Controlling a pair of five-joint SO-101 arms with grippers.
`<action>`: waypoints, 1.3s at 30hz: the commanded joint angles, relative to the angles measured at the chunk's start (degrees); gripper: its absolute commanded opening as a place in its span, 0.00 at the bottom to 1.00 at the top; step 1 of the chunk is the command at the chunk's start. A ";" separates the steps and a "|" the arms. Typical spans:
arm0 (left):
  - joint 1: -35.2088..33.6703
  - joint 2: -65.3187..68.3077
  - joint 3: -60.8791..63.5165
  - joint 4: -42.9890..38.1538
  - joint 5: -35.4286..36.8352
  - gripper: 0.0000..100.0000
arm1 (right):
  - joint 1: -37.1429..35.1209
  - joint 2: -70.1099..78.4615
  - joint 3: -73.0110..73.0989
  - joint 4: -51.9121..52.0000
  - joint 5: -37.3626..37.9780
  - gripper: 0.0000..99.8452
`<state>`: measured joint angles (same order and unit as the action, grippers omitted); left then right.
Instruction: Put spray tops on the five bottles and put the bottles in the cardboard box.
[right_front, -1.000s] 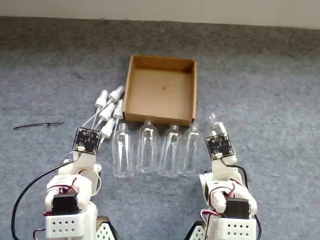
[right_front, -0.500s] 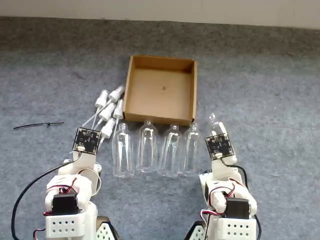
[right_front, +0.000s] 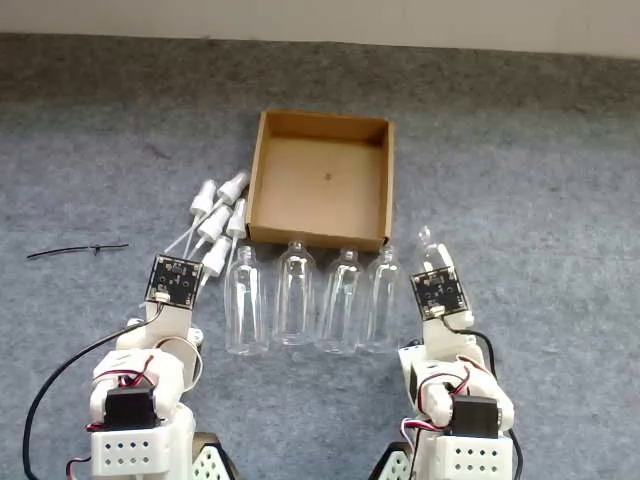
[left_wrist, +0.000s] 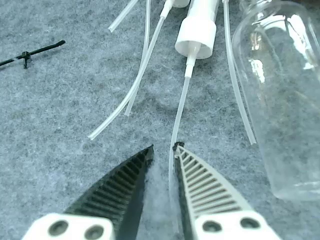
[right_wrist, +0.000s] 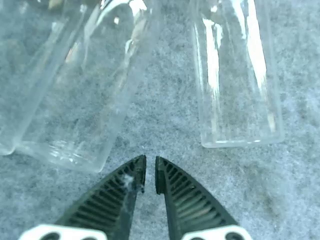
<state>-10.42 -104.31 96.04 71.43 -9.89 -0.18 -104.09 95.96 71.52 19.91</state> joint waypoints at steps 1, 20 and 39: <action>-0.48 -0.13 1.10 -0.70 -0.09 0.08 | -0.04 -0.31 8.57 0.22 0.70 0.02; -1.01 -0.04 1.10 -0.70 -0.44 0.08 | 10.51 -0.31 5.93 -14.37 0.62 0.02; -1.01 -0.04 1.10 0.44 -0.44 0.08 | 2.15 30.73 -35.82 -3.91 0.35 0.15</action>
<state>-10.95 -104.31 96.04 71.69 -9.89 4.57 -87.30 70.64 67.03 19.91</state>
